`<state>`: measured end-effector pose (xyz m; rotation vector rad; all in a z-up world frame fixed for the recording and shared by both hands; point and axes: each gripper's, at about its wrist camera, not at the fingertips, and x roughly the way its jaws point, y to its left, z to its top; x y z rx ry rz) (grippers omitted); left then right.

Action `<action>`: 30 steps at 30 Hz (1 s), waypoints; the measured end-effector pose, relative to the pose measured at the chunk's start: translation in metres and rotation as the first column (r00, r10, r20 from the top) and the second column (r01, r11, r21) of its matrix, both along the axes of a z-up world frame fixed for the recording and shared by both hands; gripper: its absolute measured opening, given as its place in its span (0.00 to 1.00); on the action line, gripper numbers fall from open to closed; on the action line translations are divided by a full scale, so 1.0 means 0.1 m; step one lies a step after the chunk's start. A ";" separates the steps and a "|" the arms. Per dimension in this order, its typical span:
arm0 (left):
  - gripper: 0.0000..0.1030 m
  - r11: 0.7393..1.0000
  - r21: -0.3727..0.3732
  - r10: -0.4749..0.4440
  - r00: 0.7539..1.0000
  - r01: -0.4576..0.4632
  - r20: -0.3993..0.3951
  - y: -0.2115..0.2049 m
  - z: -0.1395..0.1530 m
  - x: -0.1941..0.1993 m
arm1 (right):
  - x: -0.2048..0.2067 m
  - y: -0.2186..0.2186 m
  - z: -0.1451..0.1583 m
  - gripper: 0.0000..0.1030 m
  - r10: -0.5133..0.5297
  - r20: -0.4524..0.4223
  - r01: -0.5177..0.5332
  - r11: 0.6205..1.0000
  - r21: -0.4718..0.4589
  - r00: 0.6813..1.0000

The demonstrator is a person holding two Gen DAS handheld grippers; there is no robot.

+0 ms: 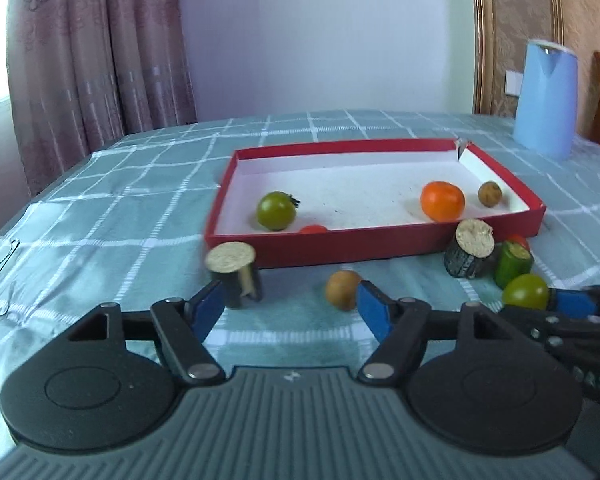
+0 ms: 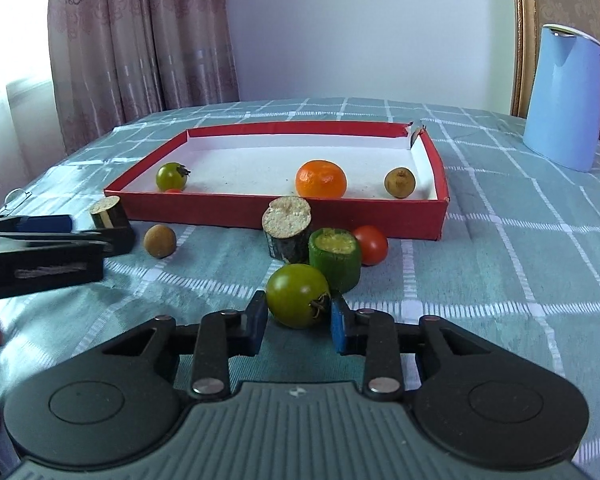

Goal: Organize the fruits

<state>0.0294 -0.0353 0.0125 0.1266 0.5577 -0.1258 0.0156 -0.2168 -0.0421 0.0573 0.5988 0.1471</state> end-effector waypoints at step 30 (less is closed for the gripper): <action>0.24 0.999 -0.011 -0.045 0.996 0.044 -0.075 -0.36 -0.14 0.34 | -0.19 -0.19 0.27 0.30 -0.045 0.075 0.046 0.999 -0.010 0.996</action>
